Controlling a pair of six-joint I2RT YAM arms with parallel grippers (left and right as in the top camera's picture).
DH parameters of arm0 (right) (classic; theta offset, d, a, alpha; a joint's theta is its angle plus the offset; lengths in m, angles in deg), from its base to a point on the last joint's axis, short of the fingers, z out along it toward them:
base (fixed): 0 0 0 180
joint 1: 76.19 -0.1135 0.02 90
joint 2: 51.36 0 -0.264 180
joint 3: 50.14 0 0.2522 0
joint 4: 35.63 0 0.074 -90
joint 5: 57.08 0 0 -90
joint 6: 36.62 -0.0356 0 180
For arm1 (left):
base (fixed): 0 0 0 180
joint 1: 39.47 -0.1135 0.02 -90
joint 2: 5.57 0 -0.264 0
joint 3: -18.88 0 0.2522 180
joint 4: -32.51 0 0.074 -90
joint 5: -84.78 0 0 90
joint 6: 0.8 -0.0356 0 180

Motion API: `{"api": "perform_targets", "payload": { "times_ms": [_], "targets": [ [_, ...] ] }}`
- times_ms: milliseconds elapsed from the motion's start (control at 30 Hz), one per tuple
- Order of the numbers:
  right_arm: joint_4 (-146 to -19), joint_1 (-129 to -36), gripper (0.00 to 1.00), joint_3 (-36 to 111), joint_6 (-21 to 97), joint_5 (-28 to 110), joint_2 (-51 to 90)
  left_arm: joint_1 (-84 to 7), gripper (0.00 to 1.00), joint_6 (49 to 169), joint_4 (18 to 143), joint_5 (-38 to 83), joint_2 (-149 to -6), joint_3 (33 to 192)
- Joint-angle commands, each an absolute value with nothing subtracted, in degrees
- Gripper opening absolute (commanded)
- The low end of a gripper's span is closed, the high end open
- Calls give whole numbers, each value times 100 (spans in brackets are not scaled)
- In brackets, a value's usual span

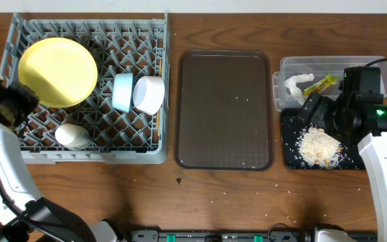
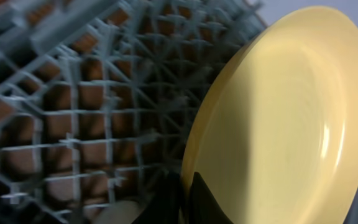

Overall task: Sort waste into correct bins and load items into the dishwasher
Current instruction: 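Carry the yellow plate left and lower it upright into the gray rack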

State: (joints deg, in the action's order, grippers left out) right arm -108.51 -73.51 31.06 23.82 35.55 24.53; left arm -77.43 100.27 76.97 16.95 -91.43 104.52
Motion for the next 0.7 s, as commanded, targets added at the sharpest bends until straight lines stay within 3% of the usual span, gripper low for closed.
{"api": "perform_targets", "payload": {
  "times_ms": [0,233,533,667],
  "targets": [
    [-10859,-7349,99,3137,2384,3485,2379,-7509,7,9819,7643,493,-9108,10502],
    [-10859,-7349,99,3137,2384,3485,2379,-6790,8,9388,7603,-436,-9117,10500],
    [-10859,-7349,99,3137,2384,3485,2379,-5721,7,9349,7514,-2899,-9145,10500],
    [-10857,-7349,99,3137,2384,3485,2379,-5610,7,9347,7494,-3080,-9145,10500]
  ]
}}
